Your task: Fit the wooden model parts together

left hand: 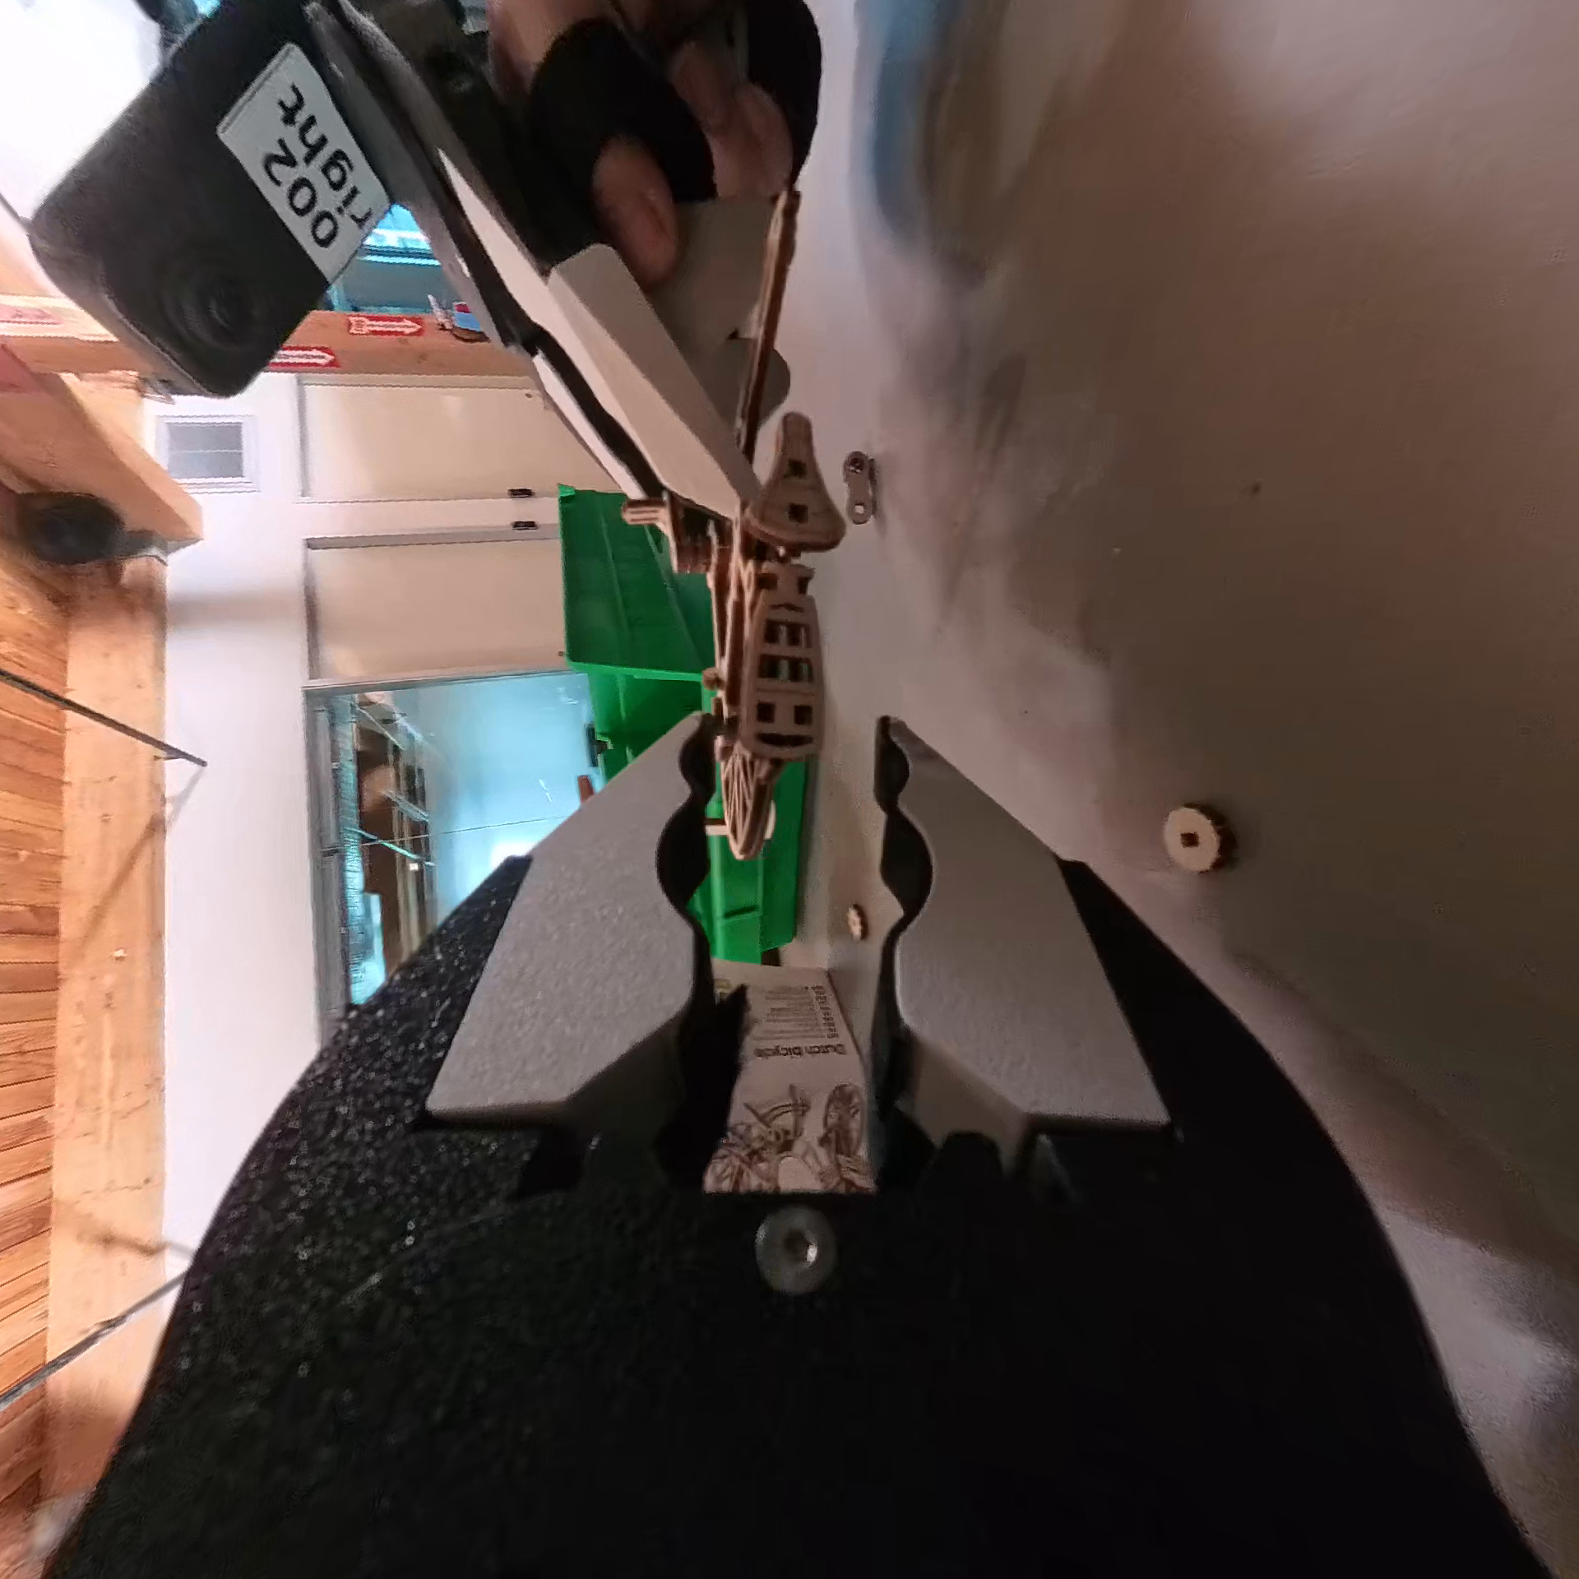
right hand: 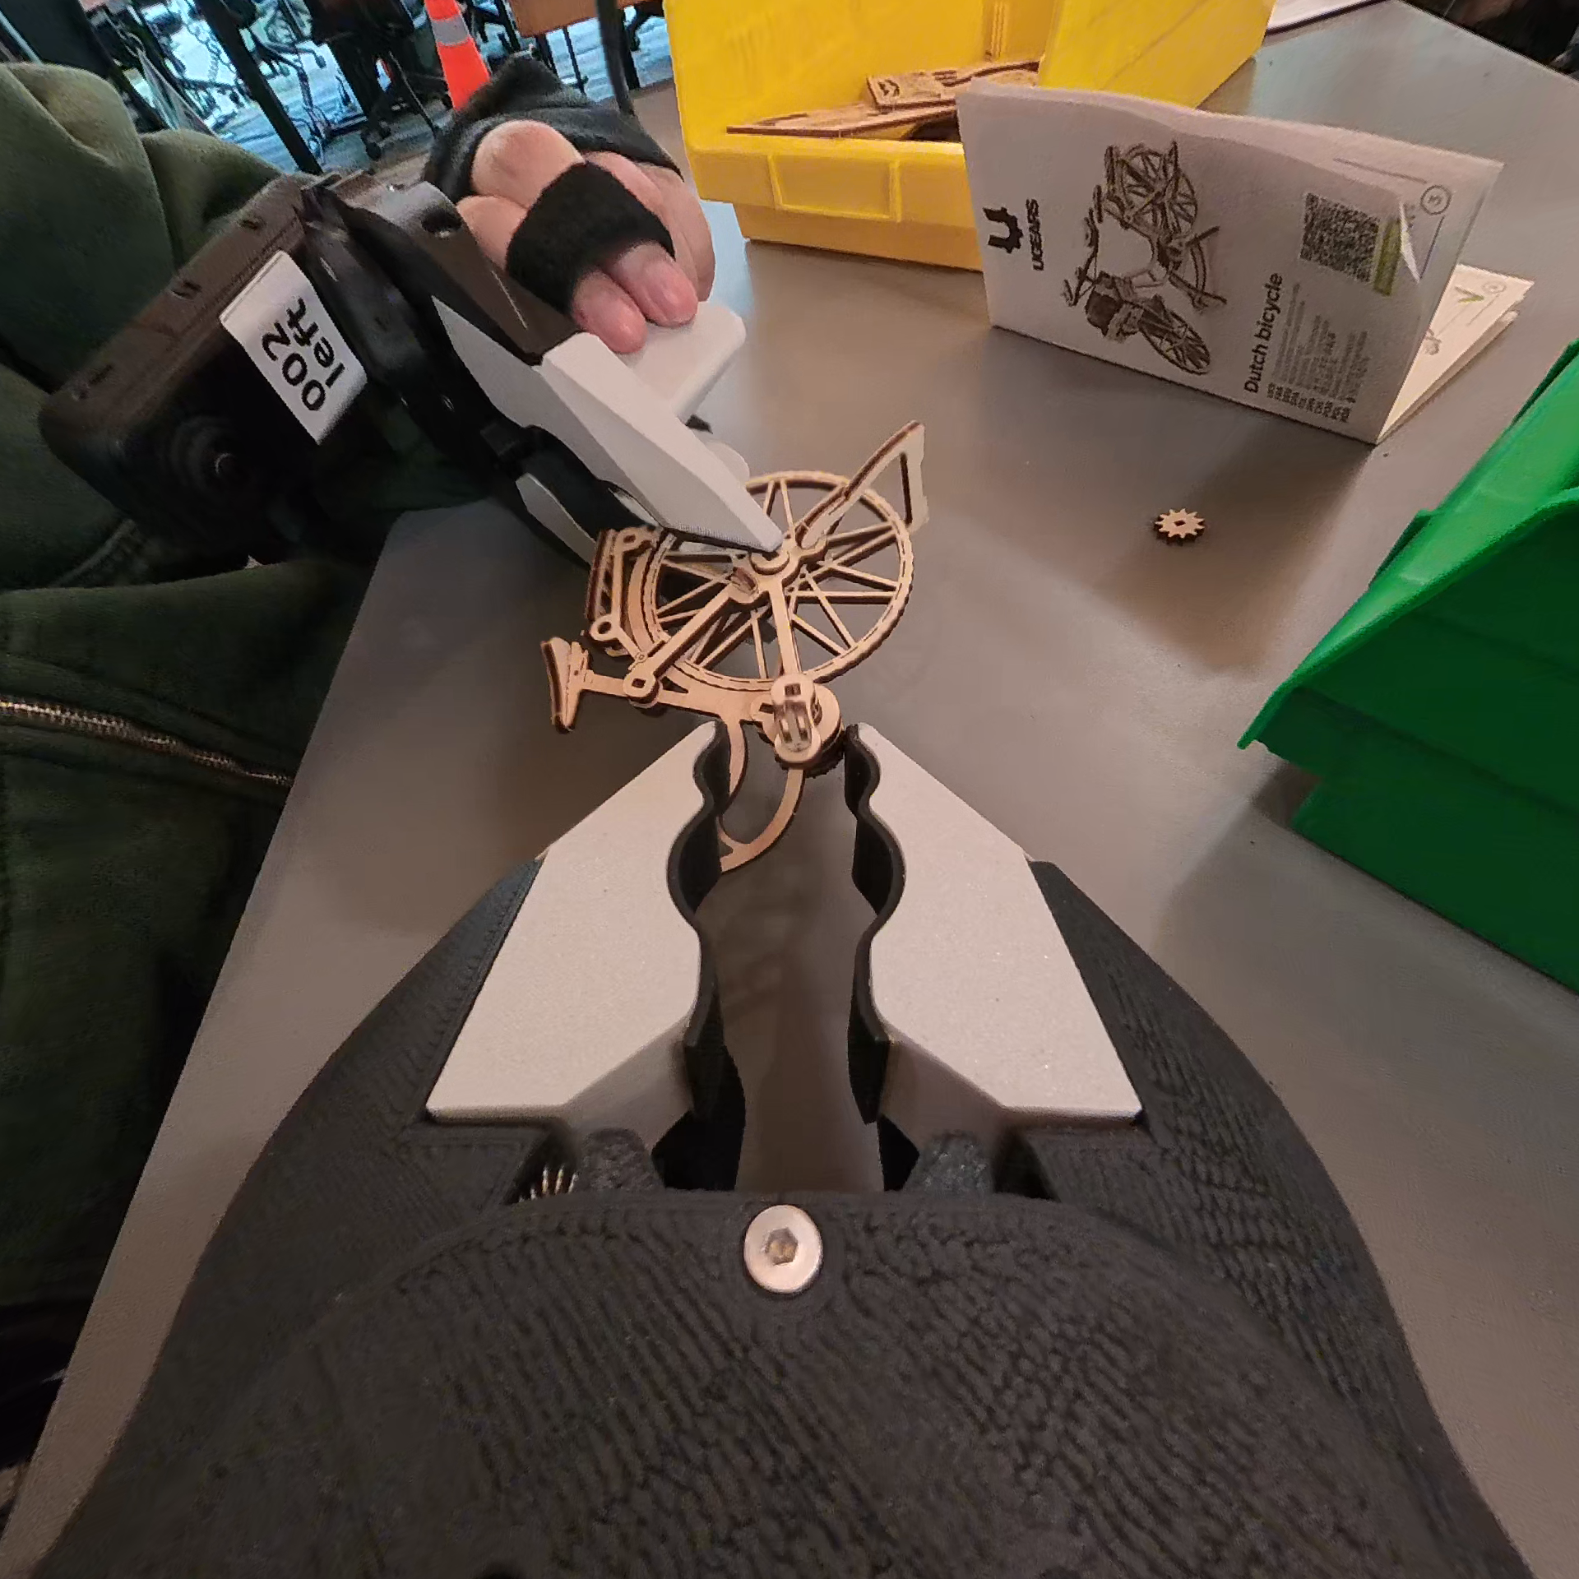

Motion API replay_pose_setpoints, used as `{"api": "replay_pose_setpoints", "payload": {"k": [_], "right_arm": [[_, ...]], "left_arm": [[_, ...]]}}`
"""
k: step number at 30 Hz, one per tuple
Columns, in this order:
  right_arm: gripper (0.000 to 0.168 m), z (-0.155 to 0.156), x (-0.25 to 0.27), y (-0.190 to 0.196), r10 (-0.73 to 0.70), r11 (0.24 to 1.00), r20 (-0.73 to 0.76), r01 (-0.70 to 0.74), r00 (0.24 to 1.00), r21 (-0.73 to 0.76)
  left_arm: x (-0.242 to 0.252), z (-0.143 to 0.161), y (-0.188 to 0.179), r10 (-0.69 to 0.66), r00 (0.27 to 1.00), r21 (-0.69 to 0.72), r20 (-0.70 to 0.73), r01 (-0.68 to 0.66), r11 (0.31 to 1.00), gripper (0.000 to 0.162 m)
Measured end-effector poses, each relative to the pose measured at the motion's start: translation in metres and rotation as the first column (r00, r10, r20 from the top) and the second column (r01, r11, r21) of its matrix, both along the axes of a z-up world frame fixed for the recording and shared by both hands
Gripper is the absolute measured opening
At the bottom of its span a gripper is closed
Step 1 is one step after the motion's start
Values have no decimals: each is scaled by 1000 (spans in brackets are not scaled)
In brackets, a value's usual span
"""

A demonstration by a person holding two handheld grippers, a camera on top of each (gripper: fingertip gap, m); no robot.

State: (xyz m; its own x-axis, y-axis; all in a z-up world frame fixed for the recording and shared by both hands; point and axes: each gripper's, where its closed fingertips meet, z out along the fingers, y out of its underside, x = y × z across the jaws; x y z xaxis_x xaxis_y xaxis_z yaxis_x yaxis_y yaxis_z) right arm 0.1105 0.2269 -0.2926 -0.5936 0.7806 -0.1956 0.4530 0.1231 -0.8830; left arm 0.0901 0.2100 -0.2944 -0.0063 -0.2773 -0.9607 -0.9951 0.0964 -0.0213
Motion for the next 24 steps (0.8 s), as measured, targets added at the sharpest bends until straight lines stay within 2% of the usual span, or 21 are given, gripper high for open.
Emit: {"api": "replay_pose_setpoints", "payload": {"k": [2,5,8,12,14,18,21,24], "right_arm": [[25,2,0,-2,4,1000,-2,-4,1000,-15],[25,0,0,0,0,1000,0,0,1000,0],[25,-1,0,-2,6,1000,2,-6,1000,-3],[25,-9,1,-2,10,999,22,-11,1000,42],[25,-10,0,-2,10,999,25,-11,1000,35],[25,-1,0,-1,2,1000,2,-1,1000,-16],[25,-4,0,-2,8,1000,11,-8,1000,-1],[25,-3,0,-3,10,1000,5,-10,1000,-10]], "left_arm": [[2,4,0,-11,1000,32,-10,11,999,41],[3,-5,-1,-17,1000,-31,-13,16,999,40],[3,-2,-2,-17,999,-14,-29,17,1000,35],[2,-14,-4,-6,1000,-113,-11,5,994,24],[2,-13,-4,-12,999,-100,-31,9,995,24],[1,-8,-2,-2,1000,-48,-12,1,999,36],[0,-5,-1,5,1000,-48,-8,-6,999,19],[0,0,-1,0,1000,-7,-22,0,1000,18]]}}
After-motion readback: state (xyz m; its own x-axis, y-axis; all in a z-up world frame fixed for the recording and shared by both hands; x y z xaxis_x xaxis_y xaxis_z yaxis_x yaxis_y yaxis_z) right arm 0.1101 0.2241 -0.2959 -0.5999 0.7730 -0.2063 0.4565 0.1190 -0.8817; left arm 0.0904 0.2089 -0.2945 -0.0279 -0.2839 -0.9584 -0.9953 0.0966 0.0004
